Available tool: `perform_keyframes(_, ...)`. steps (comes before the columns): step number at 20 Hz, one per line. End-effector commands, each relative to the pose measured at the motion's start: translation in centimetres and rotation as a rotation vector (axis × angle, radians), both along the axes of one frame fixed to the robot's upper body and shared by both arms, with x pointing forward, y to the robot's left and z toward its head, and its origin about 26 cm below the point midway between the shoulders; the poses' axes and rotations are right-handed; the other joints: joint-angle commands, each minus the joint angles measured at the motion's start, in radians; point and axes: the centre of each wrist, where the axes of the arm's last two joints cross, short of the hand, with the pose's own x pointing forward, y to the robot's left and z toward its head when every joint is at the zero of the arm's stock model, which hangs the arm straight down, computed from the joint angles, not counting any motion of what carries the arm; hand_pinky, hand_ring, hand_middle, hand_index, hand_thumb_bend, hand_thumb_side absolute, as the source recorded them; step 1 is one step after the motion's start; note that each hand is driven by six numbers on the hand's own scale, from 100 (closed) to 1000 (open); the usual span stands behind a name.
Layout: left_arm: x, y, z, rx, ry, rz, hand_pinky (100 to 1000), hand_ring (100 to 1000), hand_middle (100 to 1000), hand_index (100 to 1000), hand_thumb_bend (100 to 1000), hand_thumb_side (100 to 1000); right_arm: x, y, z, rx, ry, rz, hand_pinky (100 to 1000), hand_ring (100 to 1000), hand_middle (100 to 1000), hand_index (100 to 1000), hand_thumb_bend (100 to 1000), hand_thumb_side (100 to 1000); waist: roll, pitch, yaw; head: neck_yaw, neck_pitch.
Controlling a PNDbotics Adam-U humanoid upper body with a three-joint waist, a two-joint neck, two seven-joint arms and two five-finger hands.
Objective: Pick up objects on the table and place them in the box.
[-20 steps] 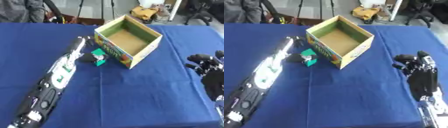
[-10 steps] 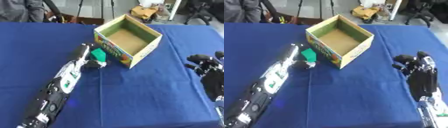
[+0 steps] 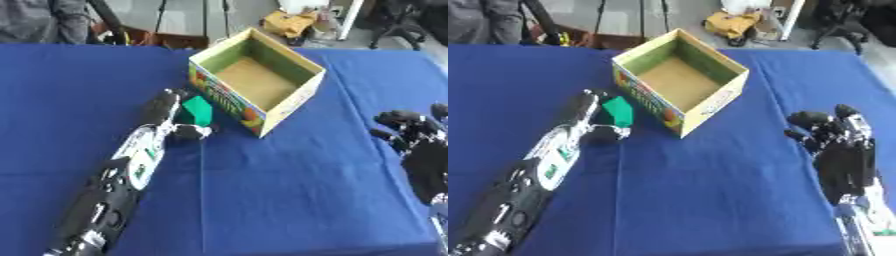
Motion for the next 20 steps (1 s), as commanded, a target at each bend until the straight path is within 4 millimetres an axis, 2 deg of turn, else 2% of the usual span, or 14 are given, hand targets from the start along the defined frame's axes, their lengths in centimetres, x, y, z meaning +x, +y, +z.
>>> perform_keyframes(1,0.2,-0.1,0.9,0.022,-0.042,0.012,697,486,444,707,611,340,0.0,-0.3,0.5,-0.013,-0.016,-0.009,773,812,672,673,100,983,-0.001,-0.011,0.001,-0.001,-0.006)
perform_keyframes(2,0.2,-0.1,0.9,0.03,-0.047,0.015,684,461,412,685,499,282,0.1,-0.3,0.5,-0.012,-0.016,-0.009,773,812,672,673,100,983,-0.001,-0.011,0.002,-0.002,-0.005)
perform_keyframes(8,0.0,0.0,1.6,0.031,-0.087,0.04,644,387,331,605,255,100,0.0,-0.3,0.4,-0.01,-0.014,-0.014,773,812,672,673,100,983,-0.003,-0.012,0.006,-0.005,-0.004)
perform_keyframes(9,0.0,0.0,1.7,0.024,-0.093,0.041,637,373,317,589,197,100,0.0,-0.3,0.4,-0.01,-0.014,-0.014,773,812,672,673,100,983,-0.003,-0.012,0.006,-0.006,-0.003)
perform_keyframes(12,0.0,0.0,2.4,-0.005,-0.112,0.042,630,362,304,573,144,100,0.0,-0.3,0.4,-0.01,-0.013,-0.016,773,812,672,673,100,984,-0.003,-0.012,0.007,-0.008,-0.003)
perform_keyframes(16,-0.1,-0.1,3.5,-0.044,-0.144,0.032,629,354,294,561,116,100,0.0,-0.4,0.4,-0.01,-0.012,-0.018,773,812,672,673,100,983,-0.002,-0.013,0.007,-0.011,-0.003)
perform_keyframes(20,-0.3,-0.7,5.9,-0.104,-0.206,-0.013,632,350,289,554,105,100,0.0,-0.4,0.4,-0.011,-0.01,-0.019,773,812,672,673,100,983,-0.002,-0.014,0.008,-0.014,-0.004)
